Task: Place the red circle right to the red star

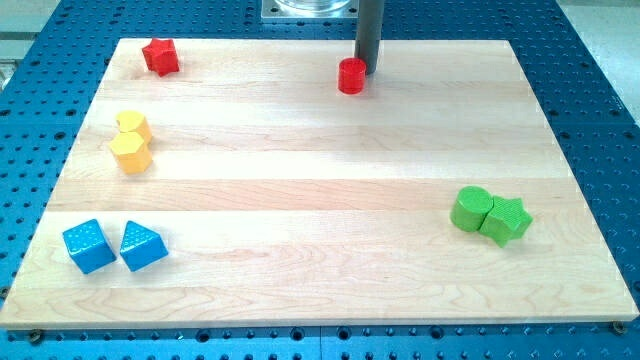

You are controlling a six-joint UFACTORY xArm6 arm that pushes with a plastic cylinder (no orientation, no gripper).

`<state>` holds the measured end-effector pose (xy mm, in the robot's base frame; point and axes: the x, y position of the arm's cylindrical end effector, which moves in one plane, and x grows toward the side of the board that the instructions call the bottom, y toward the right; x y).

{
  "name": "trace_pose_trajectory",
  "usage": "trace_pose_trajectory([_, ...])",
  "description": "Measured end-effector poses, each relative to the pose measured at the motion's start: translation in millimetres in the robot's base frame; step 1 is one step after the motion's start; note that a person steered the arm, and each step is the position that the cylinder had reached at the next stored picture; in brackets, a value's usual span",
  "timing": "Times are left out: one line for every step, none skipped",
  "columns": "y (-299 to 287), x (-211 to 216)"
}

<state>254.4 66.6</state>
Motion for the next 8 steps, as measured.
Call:
trace_pose_trajectory([2.4, 11.2])
trace_pose_trajectory([28.2, 19.7])
trace_pose_trajectory([23.1, 38.1])
trace_pose_trajectory([-31.1, 45.9])
trace_pose_trajectory([-50.8, 36.1])
trace_pose_trajectory([-49.9, 34.6])
trace_pose_trajectory([-44.6, 32.5])
trace_pose_trajectory([-113.4, 5.5])
